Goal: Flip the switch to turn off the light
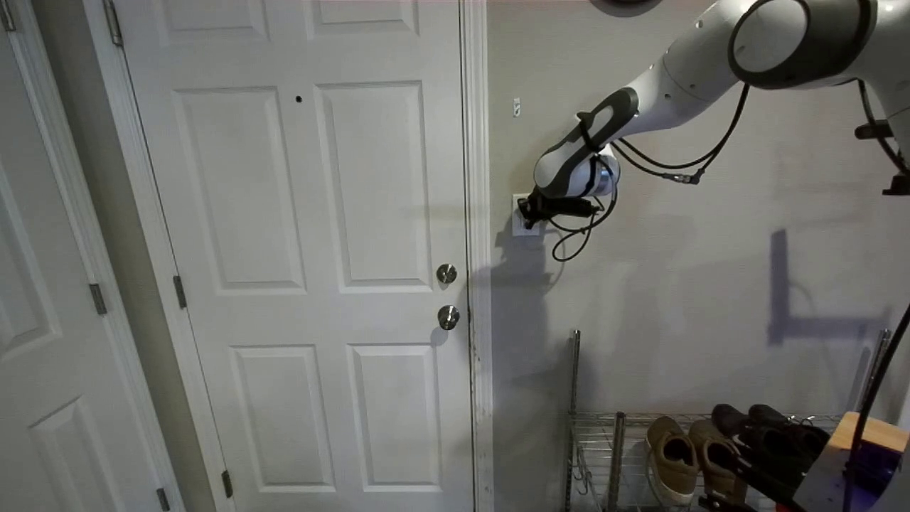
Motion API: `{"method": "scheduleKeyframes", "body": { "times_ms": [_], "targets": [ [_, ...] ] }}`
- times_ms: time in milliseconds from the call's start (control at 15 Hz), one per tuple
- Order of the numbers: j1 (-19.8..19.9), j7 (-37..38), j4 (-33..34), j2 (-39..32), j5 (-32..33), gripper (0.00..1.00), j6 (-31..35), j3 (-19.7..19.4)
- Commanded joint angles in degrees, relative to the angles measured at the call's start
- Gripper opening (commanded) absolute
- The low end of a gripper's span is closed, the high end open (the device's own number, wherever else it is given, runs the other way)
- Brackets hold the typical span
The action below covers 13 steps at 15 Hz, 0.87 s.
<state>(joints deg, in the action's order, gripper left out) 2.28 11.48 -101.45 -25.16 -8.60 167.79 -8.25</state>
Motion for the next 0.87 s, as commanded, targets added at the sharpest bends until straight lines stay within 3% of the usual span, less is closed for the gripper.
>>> {"method": "scheduleKeyframes", "body": {
  "times_ms": [0, 800],
  "targets": [
    [0.12, 2.47, 2.56, -1.85, 0.29, 0.04, 1.71, -0.60],
    [0.60, 4.48, 3.88, -3.03, -1.31, 0.03, 4.38, -0.30]
  ]
}}
